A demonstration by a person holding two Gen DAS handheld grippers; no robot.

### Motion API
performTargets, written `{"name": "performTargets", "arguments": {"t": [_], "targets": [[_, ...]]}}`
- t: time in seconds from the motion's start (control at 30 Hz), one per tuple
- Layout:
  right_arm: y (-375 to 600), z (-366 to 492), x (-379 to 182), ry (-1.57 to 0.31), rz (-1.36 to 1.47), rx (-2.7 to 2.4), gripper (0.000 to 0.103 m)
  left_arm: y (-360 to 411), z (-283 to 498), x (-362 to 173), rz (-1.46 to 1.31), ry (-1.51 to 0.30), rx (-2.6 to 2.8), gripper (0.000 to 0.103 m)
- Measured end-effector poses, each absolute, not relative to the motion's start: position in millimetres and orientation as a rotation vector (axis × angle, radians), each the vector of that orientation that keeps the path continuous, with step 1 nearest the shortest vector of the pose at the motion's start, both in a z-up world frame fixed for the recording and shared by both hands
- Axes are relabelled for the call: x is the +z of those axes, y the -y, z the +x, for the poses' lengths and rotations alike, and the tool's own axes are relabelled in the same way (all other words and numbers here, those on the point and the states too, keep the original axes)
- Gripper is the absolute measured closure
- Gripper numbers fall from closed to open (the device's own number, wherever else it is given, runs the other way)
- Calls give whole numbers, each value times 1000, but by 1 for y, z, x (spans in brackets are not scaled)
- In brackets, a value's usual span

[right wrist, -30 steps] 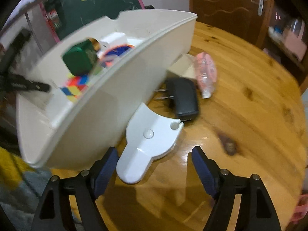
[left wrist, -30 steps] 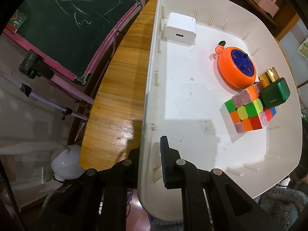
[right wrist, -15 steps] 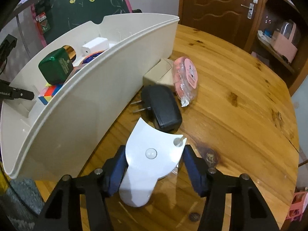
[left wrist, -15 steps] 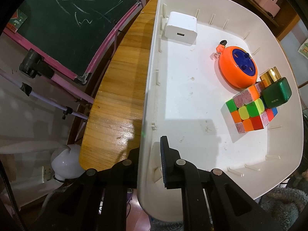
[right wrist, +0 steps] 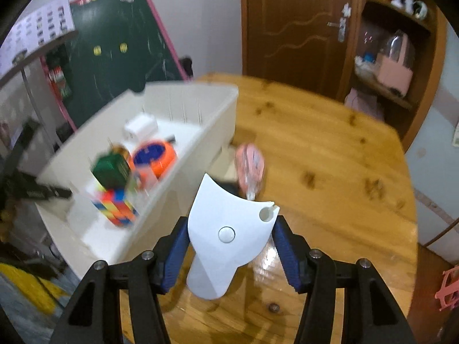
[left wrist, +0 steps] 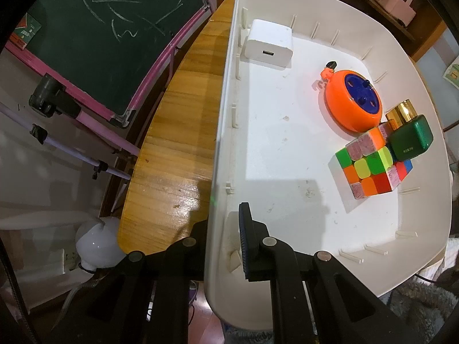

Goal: Organize rigid objects
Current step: 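Lift and carry the white plastic piece with the right gripper over the tray, then lower the white piece beside the white charger and open the right gripper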

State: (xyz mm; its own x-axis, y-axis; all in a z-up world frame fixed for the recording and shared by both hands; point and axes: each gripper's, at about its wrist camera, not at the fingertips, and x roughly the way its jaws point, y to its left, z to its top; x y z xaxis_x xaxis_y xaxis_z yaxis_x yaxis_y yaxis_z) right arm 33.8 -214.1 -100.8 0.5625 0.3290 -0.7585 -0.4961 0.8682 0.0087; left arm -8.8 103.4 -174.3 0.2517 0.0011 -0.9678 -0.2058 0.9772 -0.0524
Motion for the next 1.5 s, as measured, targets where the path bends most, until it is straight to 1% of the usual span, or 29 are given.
{"name": "performTargets", "arguments": {"t": [0.2,0.4,0.63,1.03,1.27,1.5], "targets": [[197,16,-52,-735,-228,528,44,-103,-11,-174,-184,-1304,121,91],[160,5,-35,-686,-292,606,44,-105,-12,-174,-194,-1294,102,91],[120,13,-48,-730,-316,662,44,-109,-13,-176,-206,-1283,85,91],[68,91,-62,-840,-302,616,44,-110,-13,-177,-197,-1262,67,91],[43,138,-99,-976,-340,520,45,-109,-13,-177,-199,-1261,66,91],[37,149,-124,-1083,-339,503,44,-104,-11,-178,-171,-1264,76,91]]}}
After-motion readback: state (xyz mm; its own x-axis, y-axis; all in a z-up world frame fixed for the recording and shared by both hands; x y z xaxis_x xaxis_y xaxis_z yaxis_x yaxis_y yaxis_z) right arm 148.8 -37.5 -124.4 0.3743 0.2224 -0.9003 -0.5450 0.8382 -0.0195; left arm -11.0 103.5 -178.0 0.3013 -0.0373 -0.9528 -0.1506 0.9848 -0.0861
